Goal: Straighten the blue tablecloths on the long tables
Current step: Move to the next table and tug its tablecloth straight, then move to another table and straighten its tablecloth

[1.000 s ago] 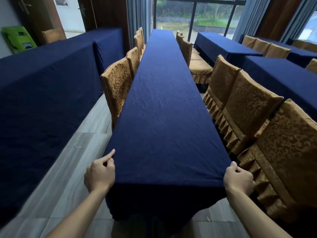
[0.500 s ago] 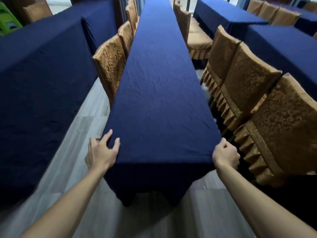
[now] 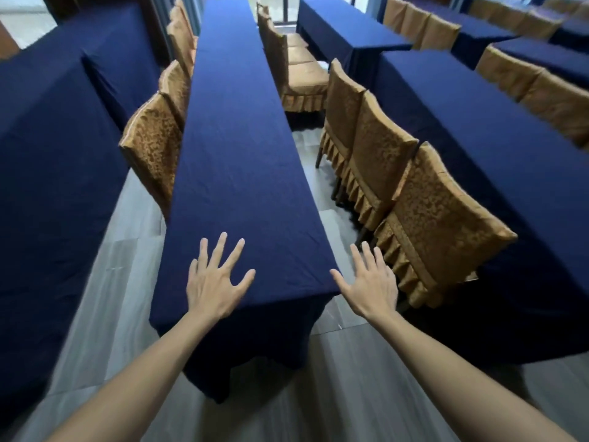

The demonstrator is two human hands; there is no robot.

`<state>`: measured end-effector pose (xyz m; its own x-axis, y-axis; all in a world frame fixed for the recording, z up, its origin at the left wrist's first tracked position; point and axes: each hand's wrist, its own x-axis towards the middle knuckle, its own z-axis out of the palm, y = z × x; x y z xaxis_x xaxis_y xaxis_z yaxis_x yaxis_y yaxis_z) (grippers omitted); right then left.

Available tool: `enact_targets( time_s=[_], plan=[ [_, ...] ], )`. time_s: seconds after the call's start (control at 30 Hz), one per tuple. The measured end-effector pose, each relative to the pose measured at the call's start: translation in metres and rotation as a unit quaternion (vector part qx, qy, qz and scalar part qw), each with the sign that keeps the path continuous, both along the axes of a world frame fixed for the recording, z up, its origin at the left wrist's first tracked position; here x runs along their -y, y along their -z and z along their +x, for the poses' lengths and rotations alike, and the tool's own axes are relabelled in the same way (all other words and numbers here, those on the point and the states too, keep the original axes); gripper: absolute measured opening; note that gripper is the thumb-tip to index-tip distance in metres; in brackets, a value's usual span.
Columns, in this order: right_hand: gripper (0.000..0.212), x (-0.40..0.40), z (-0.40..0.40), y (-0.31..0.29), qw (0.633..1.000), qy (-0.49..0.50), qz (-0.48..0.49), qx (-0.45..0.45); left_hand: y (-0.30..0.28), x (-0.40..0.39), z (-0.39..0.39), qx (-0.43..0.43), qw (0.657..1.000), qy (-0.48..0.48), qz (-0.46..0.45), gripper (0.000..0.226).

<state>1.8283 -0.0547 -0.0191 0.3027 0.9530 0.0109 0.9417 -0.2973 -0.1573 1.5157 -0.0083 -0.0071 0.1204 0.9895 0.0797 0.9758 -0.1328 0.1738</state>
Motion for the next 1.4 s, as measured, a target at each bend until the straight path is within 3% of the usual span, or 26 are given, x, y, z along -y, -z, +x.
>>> enact_targets(
  time_s=[0.43, 0.73, 1.1, 1.4],
  plan=[
    [0.088, 0.044, 0.097, -0.114, 0.992, 0.117, 0.036, 0.024, -0.086, -0.048, 0.119, 0.015, 0.987, 0.161, 0.012, 0.079],
    [0.090, 0.110, 0.187, -0.152, 0.974, 0.213, 0.072, 0.031, -0.130, -0.028, 0.246, 0.044, 0.961, 0.273, 0.026, 0.080],
    [0.093, 0.198, 0.355, -0.164, 0.965, 0.252, 0.057, 0.040, -0.145, 0.030, 0.425, 0.069, 0.952, 0.297, 0.039, 0.078],
    [0.092, 0.210, 0.457, -0.166, 0.965, 0.253, 0.062, 0.023, -0.152, 0.039, 0.525, 0.060, 0.956, 0.287, 0.036, 0.079]
  ],
)
